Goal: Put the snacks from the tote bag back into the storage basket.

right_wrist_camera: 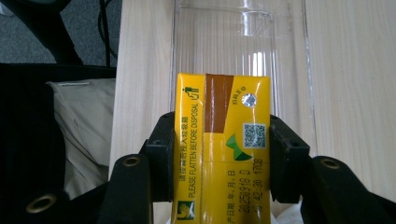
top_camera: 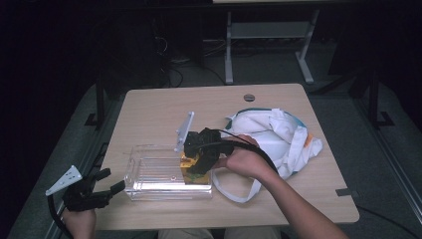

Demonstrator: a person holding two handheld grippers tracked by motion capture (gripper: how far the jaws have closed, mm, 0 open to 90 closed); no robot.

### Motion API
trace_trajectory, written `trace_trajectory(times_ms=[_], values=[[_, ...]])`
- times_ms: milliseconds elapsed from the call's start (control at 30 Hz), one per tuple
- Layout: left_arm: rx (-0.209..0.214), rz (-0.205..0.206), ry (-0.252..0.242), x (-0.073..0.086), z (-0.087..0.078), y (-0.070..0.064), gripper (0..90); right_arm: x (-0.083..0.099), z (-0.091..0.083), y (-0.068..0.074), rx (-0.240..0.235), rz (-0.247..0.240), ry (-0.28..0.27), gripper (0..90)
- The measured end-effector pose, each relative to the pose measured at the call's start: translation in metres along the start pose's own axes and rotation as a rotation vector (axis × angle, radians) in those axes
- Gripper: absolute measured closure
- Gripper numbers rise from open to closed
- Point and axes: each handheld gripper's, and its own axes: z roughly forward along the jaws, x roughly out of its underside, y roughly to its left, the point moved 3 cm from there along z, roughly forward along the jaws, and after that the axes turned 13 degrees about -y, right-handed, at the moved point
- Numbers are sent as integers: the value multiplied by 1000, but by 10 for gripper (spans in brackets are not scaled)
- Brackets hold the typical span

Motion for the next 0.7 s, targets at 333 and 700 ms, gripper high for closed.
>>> trace_trajectory(times_ms=[333, 700], values=[[0, -1, -1, 0, 0, 0, 128, 2, 8, 0, -11, 0, -2, 521], [0, -1, -2, 0, 0, 0, 128, 7, 14, 1, -18, 13, 6, 521]])
